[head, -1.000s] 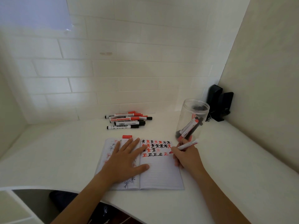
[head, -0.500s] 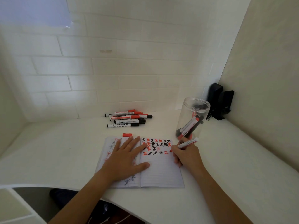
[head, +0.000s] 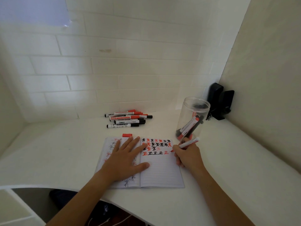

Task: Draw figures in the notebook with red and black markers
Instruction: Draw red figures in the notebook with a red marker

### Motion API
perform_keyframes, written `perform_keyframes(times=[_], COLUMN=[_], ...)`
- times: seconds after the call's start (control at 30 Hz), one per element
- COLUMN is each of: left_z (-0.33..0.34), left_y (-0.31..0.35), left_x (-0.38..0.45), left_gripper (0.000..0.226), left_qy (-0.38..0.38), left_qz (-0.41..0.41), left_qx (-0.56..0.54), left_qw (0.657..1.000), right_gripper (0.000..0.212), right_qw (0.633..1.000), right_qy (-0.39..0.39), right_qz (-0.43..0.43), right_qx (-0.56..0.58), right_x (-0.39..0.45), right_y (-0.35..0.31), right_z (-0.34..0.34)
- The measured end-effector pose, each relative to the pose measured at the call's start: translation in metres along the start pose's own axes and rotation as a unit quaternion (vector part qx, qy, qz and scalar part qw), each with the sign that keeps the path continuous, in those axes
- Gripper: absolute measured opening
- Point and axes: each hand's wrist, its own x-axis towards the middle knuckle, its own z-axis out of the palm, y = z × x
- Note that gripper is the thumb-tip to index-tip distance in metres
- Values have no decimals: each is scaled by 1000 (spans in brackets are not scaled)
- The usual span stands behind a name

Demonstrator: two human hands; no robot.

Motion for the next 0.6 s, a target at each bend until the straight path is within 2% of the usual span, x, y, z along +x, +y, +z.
perform_keyframes(times=[0.17, 0.4, 0.6], left_z=[1, 1, 0], left_y=[0, -1, 0], left_x=[0, 0, -1], left_gripper=[80, 79, 78], left_qy=[2, 7, 3], left_qz=[0, 5, 3], left_qx=[0, -4, -2], left_qw=[1000, 1000, 1000], right_gripper=[26, 21, 24], right_qw=[1000, 1000, 1000], right_qy=[-5, 0, 6], right_qz=[5, 11, 19], right_qx=[-4, 8, 2], right_x=[-2, 0, 1], right_y=[-4, -2, 0], right_z=[-1, -2, -2])
